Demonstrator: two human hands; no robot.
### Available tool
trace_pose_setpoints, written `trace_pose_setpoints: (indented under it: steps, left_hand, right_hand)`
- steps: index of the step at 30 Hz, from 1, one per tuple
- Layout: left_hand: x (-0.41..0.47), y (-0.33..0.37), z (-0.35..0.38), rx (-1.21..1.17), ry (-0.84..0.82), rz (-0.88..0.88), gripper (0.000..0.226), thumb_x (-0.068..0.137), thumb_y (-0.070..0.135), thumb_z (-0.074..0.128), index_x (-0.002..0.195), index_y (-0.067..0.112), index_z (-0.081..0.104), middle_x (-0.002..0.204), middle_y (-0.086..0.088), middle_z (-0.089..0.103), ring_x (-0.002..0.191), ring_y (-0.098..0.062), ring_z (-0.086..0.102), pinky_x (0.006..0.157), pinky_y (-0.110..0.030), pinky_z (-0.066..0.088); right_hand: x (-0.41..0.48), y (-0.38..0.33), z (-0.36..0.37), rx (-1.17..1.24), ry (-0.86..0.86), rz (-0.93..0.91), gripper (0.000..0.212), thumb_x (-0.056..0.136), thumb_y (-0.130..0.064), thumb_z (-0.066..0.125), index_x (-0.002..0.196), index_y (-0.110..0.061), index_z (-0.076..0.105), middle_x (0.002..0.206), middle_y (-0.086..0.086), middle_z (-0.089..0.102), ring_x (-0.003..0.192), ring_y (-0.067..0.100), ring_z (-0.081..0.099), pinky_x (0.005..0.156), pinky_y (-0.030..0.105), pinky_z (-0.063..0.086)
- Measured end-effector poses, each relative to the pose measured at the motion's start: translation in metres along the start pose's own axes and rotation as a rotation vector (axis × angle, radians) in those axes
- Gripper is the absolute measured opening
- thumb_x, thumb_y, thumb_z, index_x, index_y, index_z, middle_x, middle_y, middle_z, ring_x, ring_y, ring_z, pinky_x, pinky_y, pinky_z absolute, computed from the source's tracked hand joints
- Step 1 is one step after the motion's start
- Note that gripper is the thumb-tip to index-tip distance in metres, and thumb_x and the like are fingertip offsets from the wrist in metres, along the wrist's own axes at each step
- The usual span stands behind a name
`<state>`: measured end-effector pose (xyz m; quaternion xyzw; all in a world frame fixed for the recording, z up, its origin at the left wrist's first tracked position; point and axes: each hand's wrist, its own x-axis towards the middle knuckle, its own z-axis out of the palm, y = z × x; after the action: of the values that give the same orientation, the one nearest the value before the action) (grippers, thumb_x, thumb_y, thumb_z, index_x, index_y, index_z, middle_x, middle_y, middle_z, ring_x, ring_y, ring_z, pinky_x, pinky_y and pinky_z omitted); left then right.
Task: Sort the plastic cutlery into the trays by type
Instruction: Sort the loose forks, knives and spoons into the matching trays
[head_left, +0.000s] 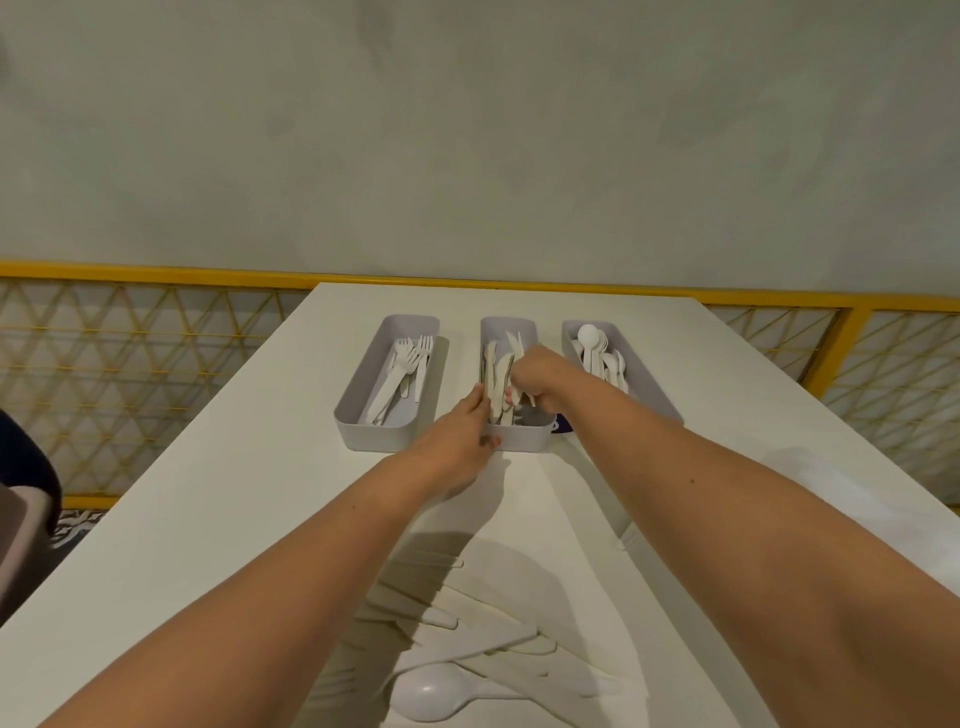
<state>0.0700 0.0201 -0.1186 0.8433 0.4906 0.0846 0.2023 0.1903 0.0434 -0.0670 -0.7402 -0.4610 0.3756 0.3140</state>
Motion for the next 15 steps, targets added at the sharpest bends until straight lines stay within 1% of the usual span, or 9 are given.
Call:
trace_pose_setpoints:
  steps: [3, 6, 7, 9, 10, 11, 13, 14, 15]
  left_hand:
    - [0.0, -0.002, 0.0, 0.001, -0.002, 0.023, 0.063, 0.099, 0.024, 0.039, 0.15, 0.008, 0.006, 0.159, 0.0, -0.008, 0.146, -0.018, 0.011, 0.117, -0.027, 0.014]
    - [0.0, -0.004, -0.001, 0.0, 0.001, 0.03, 0.063, 0.099, 0.024, 0.039, 0.15, 0.008, 0.005, 0.159, 0.001, -0.009, 0.146, -0.019, 0.013, 0.117, -0.028, 0.016]
    - [-0.001, -0.004, -0.002, 0.0, -0.002, 0.029, 0.063, 0.099, 0.024, 0.039, 0.15, 0.009, 0.005, 0.159, 0.001, -0.009, 0.146, -0.019, 0.014, 0.117, -0.028, 0.016]
    - [-0.003, -0.003, -0.004, -0.015, 0.002, 0.033, 0.064, 0.099, 0.022, 0.04, 0.15, 0.01, 0.006, 0.159, 0.0, -0.007, 0.146, -0.019, 0.013, 0.116, -0.028, 0.016]
    - [-0.006, -0.002, -0.007, -0.04, 0.018, 0.037, 0.064, 0.098, 0.022, 0.042, 0.151, 0.011, 0.006, 0.159, 0.0, -0.005, 0.146, -0.019, 0.013, 0.116, -0.028, 0.016]
    - [-0.009, -0.001, -0.01, -0.073, 0.044, 0.039, 0.064, 0.098, 0.021, 0.043, 0.151, 0.013, 0.008, 0.16, 0.0, -0.001, 0.146, -0.019, 0.013, 0.115, -0.027, 0.016]
    - [-0.018, 0.0, -0.02, -0.122, 0.123, 0.044, 0.061, 0.097, 0.018, 0.046, 0.15, 0.015, 0.016, 0.158, -0.001, 0.012, 0.144, -0.02, 0.02, 0.113, -0.027, 0.019]
    - [-0.023, 0.0, -0.026, -0.127, 0.166, 0.044, 0.058, 0.096, 0.018, 0.048, 0.148, 0.016, 0.023, 0.156, -0.001, 0.02, 0.14, -0.021, 0.027, 0.111, -0.028, 0.024]
    - [-0.029, -0.001, -0.032, -0.129, 0.203, 0.042, 0.053, 0.095, 0.018, 0.049, 0.145, 0.017, 0.031, 0.152, -0.002, 0.028, 0.136, -0.022, 0.033, 0.108, -0.029, 0.028]
  right_hand:
    - [0.001, -0.003, 0.003, -0.167, 0.014, -0.052, 0.022, 0.096, 0.002, 0.031, 0.08, -0.006, 0.044, 0.067, 0.01, 0.038, 0.058, 0.019, 0.036, 0.05, 0.025, 0.031]
    - [-0.002, -0.003, 0.004, -0.295, -0.024, -0.038, 0.03, 0.097, 0.001, 0.031, 0.069, -0.005, 0.04, 0.068, 0.009, 0.036, 0.059, 0.017, 0.034, 0.048, 0.025, 0.029]
    - [-0.002, -0.003, 0.005, -0.326, -0.031, -0.042, 0.028, 0.097, 0.001, 0.032, 0.072, -0.003, 0.043, 0.068, 0.008, 0.036, 0.059, 0.016, 0.034, 0.047, 0.024, 0.029]
    - [-0.005, -0.004, 0.006, -0.377, -0.032, -0.079, 0.02, 0.096, 0.001, 0.035, 0.102, 0.006, 0.054, 0.067, 0.006, 0.034, 0.061, 0.017, 0.037, 0.048, 0.023, 0.028]
    - [-0.008, -0.004, 0.006, -0.378, -0.029, -0.114, 0.028, 0.095, 0.001, 0.036, 0.118, 0.004, 0.051, 0.068, 0.005, 0.035, 0.066, 0.021, 0.043, 0.048, 0.023, 0.03]
    - [-0.011, -0.005, 0.005, -0.388, -0.028, -0.134, 0.033, 0.094, 0.0, 0.037, 0.126, -0.003, 0.047, 0.073, 0.007, 0.041, 0.078, 0.026, 0.049, 0.052, 0.024, 0.035]
    - [-0.02, -0.006, 0.002, -0.409, -0.011, -0.199, 0.038, 0.094, -0.002, 0.039, 0.131, -0.009, 0.044, 0.105, 0.015, 0.056, 0.105, 0.031, 0.054, 0.074, 0.028, 0.047]
    - [-0.025, -0.007, 0.0, -0.413, -0.004, -0.228, 0.039, 0.095, -0.003, 0.04, 0.134, -0.007, 0.044, 0.122, 0.017, 0.055, 0.114, 0.031, 0.053, 0.086, 0.031, 0.047]
    - [-0.029, -0.008, 0.0, -0.409, -0.003, -0.259, 0.039, 0.096, -0.005, 0.041, 0.134, -0.005, 0.045, 0.13, 0.016, 0.053, 0.117, 0.03, 0.052, 0.092, 0.031, 0.045]
